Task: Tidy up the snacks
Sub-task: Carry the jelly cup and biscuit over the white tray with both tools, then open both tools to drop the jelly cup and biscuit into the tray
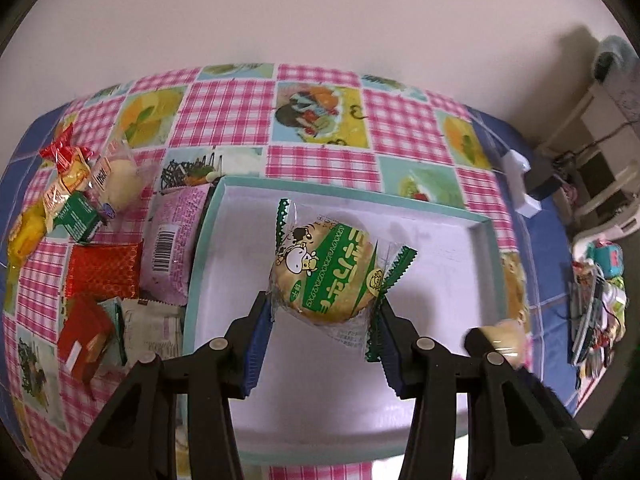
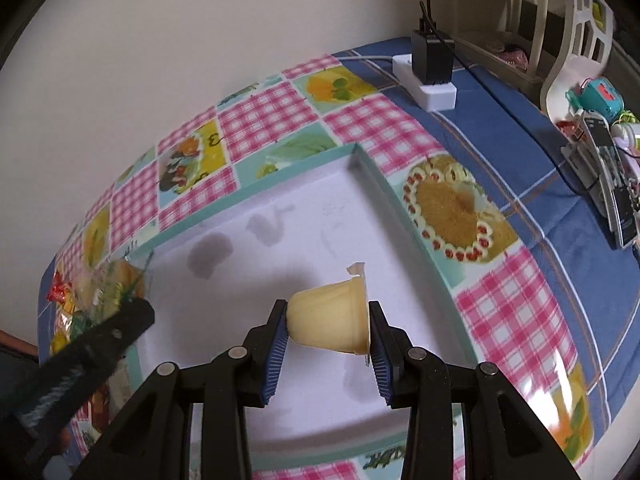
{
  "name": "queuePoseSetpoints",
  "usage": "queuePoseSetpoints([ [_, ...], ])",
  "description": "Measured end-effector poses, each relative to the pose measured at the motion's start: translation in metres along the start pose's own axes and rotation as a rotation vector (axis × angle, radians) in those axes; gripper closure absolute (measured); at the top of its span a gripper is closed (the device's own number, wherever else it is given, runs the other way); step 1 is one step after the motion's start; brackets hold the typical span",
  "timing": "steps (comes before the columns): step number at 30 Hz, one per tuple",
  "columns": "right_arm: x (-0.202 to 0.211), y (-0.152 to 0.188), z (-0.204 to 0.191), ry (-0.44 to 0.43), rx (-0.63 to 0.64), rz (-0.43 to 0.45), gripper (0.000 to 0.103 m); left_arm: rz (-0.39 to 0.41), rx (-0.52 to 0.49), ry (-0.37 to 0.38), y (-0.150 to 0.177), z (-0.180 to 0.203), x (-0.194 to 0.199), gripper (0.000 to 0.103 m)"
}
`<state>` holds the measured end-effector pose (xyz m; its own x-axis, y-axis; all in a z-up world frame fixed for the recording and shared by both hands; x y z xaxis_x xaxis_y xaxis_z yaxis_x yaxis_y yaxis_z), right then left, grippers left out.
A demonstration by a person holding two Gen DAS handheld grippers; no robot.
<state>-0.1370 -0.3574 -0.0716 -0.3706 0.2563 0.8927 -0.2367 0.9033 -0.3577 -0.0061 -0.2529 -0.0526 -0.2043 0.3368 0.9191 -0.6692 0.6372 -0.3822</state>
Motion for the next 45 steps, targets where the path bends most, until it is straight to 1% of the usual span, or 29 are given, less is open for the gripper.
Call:
queuePoseSetpoints([
  [4, -0.008, -0.011, 0.001, 0.015, 0.004, 0.015, 0.062, -0.017, 0.016, -0.012, -0.003, -0.007, -0.019, 0.052],
  [8, -0.019, -0.017, 0.004, 0.030, -0.001, 0.011, 0.062, -0.024, 0.016, -0.018, -0.008, -0.008, -0.031, 0.052],
  [10, -0.024, -0.017, 0.006, 0.033, -0.007, 0.002, 0.062, -0.025, 0.016, -0.013, -0.009, -0.007, -0.035, 0.051],
  [11, -0.026, -0.018, 0.007, 0.032, -0.010, -0.002, 0.062, -0.027, 0.015, -0.009, -0.009, -0.006, -0.037, 0.047],
  [12, -0.028, -0.018, 0.008, 0.034, -0.010, -0.005, 0.062, -0.028, 0.015, -0.004, -0.010, -0.005, -0.038, 0.041],
  [13, -0.029, -0.018, 0.008, 0.036, -0.009, -0.005, 0.062, -0.024, 0.016, 0.000, -0.010, -0.005, -0.038, 0.039],
  [15, -0.030, -0.018, 0.009, 0.042, -0.012, -0.011, 0.062, -0.019, 0.012, 0.003, -0.011, -0.004, -0.037, 0.039],
  [21, -0.031, -0.016, 0.010, 0.046, -0.014, -0.026, 0.062, -0.014, 0.014, -0.020, -0.013, -0.010, -0.030, 0.039],
  [22, -0.030, -0.016, 0.010, 0.044, -0.014, -0.029, 0.062, -0.014, 0.017, -0.027, -0.013, -0.012, -0.028, 0.038],
  [23, -0.030, -0.016, 0.009, 0.042, -0.015, -0.033, 0.062, -0.012, 0.020, -0.035, -0.013, -0.014, -0.027, 0.032],
  [24, -0.030, -0.016, 0.009, 0.042, -0.015, -0.035, 0.062, -0.010, 0.025, -0.042, -0.013, -0.017, -0.026, 0.022],
  [25, -0.030, -0.016, 0.009, 0.043, -0.011, -0.039, 0.062, -0.008, 0.028, -0.046, -0.013, -0.018, -0.026, 0.021],
  [29, -0.029, -0.016, 0.008, 0.061, 0.001, -0.043, 0.062, -0.014, 0.038, -0.048, -0.007, -0.027, -0.025, 0.020],
  [31, -0.026, -0.017, 0.006, 0.063, 0.016, -0.038, 0.057, -0.019, 0.037, -0.060, -0.003, -0.032, -0.026, 0.020],
  [32, -0.024, -0.017, 0.004, 0.061, 0.025, -0.035, 0.050, -0.022, 0.037, -0.065, -0.001, -0.035, -0.025, 0.020],
  [33, -0.023, -0.017, 0.002, 0.060, 0.030, -0.034, 0.046, -0.023, 0.038, -0.068, 0.000, -0.037, -0.025, 0.020],
  [35, -0.020, -0.016, -0.002, 0.056, 0.045, -0.030, 0.042, -0.024, 0.042, -0.074, 0.003, -0.041, -0.023, 0.018],
  [36, -0.019, -0.015, -0.004, 0.054, 0.056, -0.029, 0.038, -0.024, 0.043, -0.078, 0.004, -0.044, -0.022, 0.016],
  [39, -0.016, -0.013, -0.010, 0.055, 0.081, -0.021, 0.028, -0.021, 0.053, -0.090, 0.008, -0.051, -0.018, 0.015],
  [41, -0.015, -0.012, -0.011, 0.057, 0.088, -0.018, 0.024, -0.023, 0.064, -0.104, 0.010, -0.057, -0.016, 0.015],
  [44, -0.012, -0.010, -0.013, 0.050, 0.091, -0.020, 0.022, -0.022, 0.076, -0.123, 0.013, -0.063, -0.013, 0.015],
  [45, -0.011, -0.009, -0.014, 0.048, 0.091, -0.018, 0.016, -0.022, 0.079, -0.128, 0.014, -0.065, -0.012, 0.014],
])
Point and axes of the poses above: each gripper's, at about its wrist camera, not at the fingertips, and x roughly against the way its jaws point, z to its right, y to its underside, the point moved 8 cm from there along -x, roughly the way its jaws point, and after that the axes turned 10 degrees about -x, right-handed, at the moved point
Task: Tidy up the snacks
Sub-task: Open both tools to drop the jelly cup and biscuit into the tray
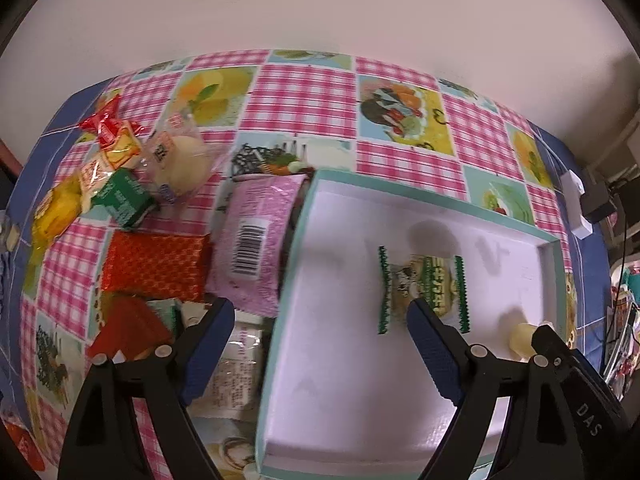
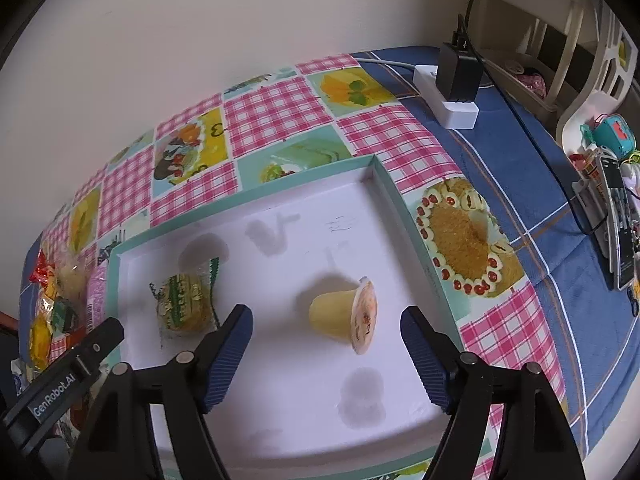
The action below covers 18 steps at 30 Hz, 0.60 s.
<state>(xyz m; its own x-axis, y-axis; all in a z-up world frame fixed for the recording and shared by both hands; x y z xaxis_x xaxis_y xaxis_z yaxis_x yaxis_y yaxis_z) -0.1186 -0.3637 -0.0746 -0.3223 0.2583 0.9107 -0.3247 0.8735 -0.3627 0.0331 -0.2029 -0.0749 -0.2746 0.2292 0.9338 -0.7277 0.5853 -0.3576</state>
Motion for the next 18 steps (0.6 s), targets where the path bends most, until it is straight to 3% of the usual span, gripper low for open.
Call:
queuePoseSetpoints([
  [3, 0.004, 0.001, -0.002, 0.000, 0.003, 0.019, 0.003, 0.002, 0.008, -0.010, 0.003, -0.005, 0.003, 0.014],
  [9, 0.011, 0.005, -0.005, -0.015, 0.003, 0.034, 0.000, 0.028, 0.028, -0.034, 0.008, -0.016, 0.016, 0.013],
  [11, 0.015, 0.006, -0.007, -0.013, 0.013, 0.046, 0.000, 0.034, 0.037, -0.034, 0.011, -0.020, 0.020, 0.002],
  [18, 0.026, 0.024, -0.023, -0.056, 0.044, 0.025, 0.000, 0.048, 0.063, -0.070, 0.023, -0.038, 0.038, 0.001],
])
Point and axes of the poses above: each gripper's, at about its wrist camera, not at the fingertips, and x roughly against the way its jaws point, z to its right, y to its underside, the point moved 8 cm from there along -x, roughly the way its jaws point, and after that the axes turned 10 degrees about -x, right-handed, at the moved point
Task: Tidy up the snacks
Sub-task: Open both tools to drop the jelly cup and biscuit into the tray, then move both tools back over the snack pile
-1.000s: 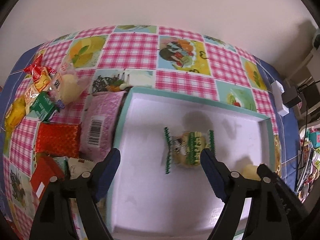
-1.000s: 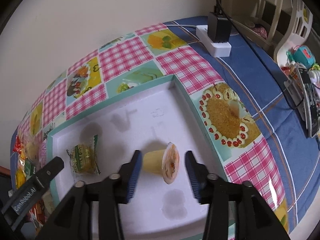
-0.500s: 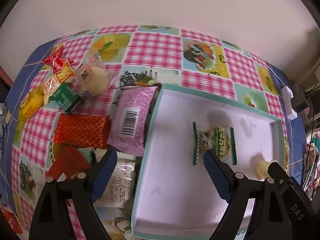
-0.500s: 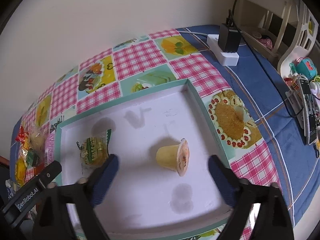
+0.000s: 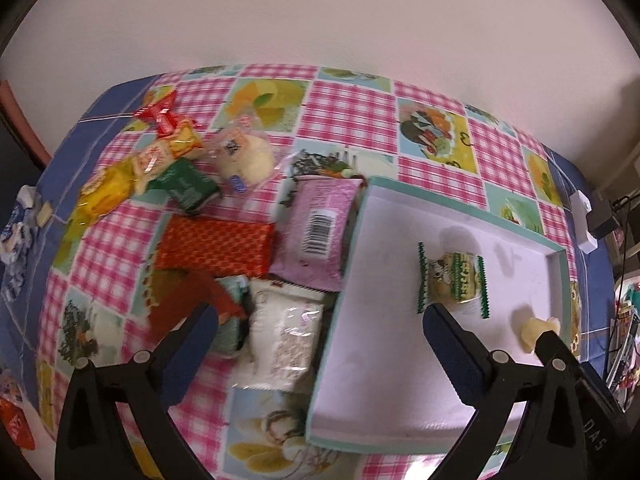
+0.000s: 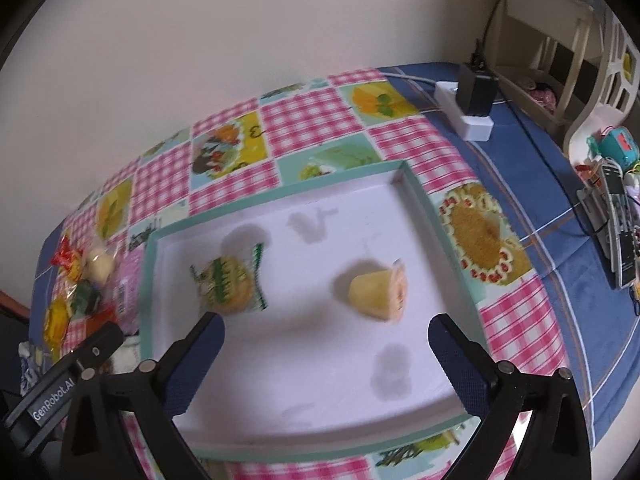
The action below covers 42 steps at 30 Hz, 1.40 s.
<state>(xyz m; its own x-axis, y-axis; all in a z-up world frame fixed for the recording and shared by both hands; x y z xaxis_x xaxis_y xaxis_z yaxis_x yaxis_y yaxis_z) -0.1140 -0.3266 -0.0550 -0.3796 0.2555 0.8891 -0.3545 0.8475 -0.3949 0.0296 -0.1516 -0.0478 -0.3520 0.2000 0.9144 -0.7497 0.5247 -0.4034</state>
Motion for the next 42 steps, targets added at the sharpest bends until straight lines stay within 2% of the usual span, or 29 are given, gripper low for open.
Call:
queuePoseSetpoints([
  [5, 0.005, 0.019, -0.016, -0.019, 0.041, -0.030, 0.000, 0.013, 0.008, -0.044, 0.007, -0.017, 0.018, 0.001],
  [12, 0.017, 0.039, -0.038, -0.031, 0.086, -0.039, 0.000, -0.008, 0.063, -0.099, 0.026, -0.054, 0.028, 0.001],
  [16, 0.021, 0.055, -0.057, -0.083, 0.090, -0.074, 0.000, -0.013, 0.097, -0.113, 0.032, -0.076, 0.031, 0.001],
  [19, 0.024, 0.068, -0.075, -0.133, 0.108, -0.103, 0.000, -0.015, 0.132, -0.106, 0.036, -0.093, 0.033, 0.001],
  [24, 0.026, 0.082, -0.102, -0.156, 0.170, -0.116, 0.000, -0.019, 0.205, -0.106, 0.039, -0.127, 0.034, 0.001],
  [32, 0.011, 0.099, -0.125, -0.175, 0.179, -0.174, 0.000, -0.044, 0.354, -0.085, 0.053, -0.175, 0.027, 0.001],
  [36, -0.001, 0.104, -0.132, -0.164, 0.194, -0.190, 0.000, -0.072, 0.385, -0.071, 0.058, -0.181, 0.017, 0.001],
  [42, -0.017, 0.107, -0.139, -0.143, 0.233, -0.194, 0.000, -0.118, 0.353, -0.047, 0.057, -0.170, -0.002, 0.001],
])
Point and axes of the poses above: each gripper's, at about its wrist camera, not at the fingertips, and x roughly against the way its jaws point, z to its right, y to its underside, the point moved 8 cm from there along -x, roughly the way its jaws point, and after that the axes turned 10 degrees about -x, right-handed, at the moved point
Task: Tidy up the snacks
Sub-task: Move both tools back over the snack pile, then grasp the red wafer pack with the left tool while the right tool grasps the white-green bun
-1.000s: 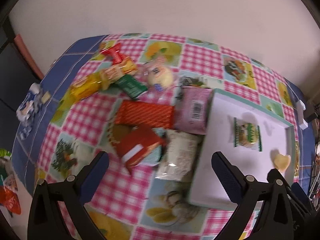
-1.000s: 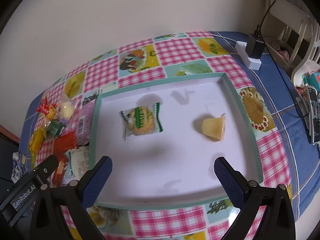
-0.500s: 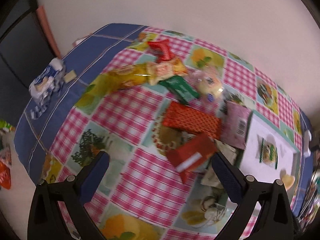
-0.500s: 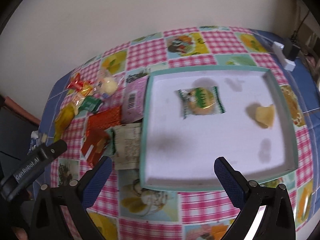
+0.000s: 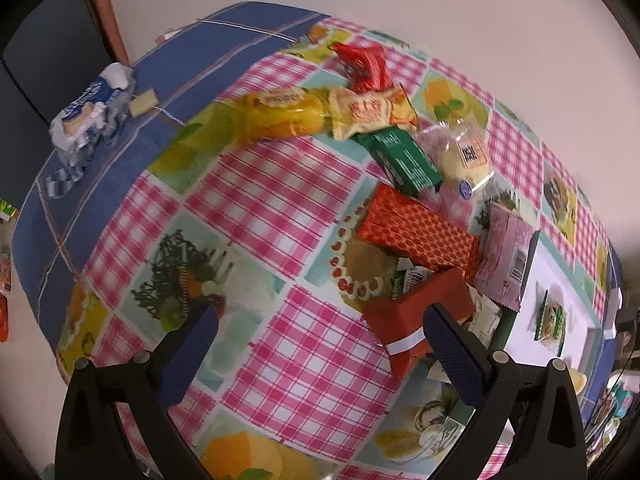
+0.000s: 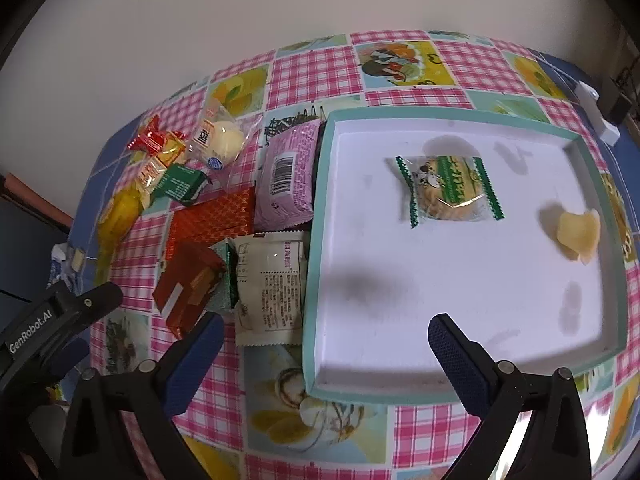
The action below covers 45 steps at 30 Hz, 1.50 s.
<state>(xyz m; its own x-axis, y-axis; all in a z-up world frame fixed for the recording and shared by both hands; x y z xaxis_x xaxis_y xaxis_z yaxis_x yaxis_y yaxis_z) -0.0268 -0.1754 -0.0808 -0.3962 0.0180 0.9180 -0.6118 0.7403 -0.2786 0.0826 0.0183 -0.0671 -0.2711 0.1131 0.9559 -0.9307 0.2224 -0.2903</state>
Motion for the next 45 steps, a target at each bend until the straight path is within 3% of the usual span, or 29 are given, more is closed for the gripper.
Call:
queuePoseSetpoints([
  [8, -0.018, -0.005, 0.001, 0.026, 0.016, -0.018, 0.000, -0.008, -0.022, 0.042, -0.006, 0.016, -0.016, 0.001],
  [12, -0.023, -0.006, 0.005, 0.041, 0.018, -0.025, 0.000, -0.016, 0.004, 0.106, -0.007, 0.024, -0.026, 0.001],
  [21, -0.020, -0.011, 0.008, 0.042, 0.010, -0.017, 0.000, -0.023, -0.111, 0.121, -0.005, 0.052, -0.030, 0.001],
  [32, -0.022, -0.010, 0.014, 0.059, 0.001, -0.027, 0.000, -0.041, -0.172, 0.134, -0.003, 0.070, -0.041, 0.001],
  [34, -0.022, -0.010, 0.014, 0.060, 0.002, -0.027, 0.000, -0.039, -0.174, 0.149, -0.002, 0.073, -0.042, 0.003],
  [36, -0.022, -0.010, 0.014, 0.061, 0.002, -0.028, 0.000, -0.040, -0.179, 0.158, -0.001, 0.075, -0.043, 0.014],
  [40, -0.022, -0.010, 0.014, 0.065, 0.003, -0.029, 0.000, -0.052, -0.178, 0.190, 0.002, 0.079, -0.045, 0.024],
  [45, -0.023, -0.010, 0.014, 0.067, 0.009, -0.031, 0.000, -0.060, -0.176, 0.200, 0.003, 0.080, -0.045, 0.048],
])
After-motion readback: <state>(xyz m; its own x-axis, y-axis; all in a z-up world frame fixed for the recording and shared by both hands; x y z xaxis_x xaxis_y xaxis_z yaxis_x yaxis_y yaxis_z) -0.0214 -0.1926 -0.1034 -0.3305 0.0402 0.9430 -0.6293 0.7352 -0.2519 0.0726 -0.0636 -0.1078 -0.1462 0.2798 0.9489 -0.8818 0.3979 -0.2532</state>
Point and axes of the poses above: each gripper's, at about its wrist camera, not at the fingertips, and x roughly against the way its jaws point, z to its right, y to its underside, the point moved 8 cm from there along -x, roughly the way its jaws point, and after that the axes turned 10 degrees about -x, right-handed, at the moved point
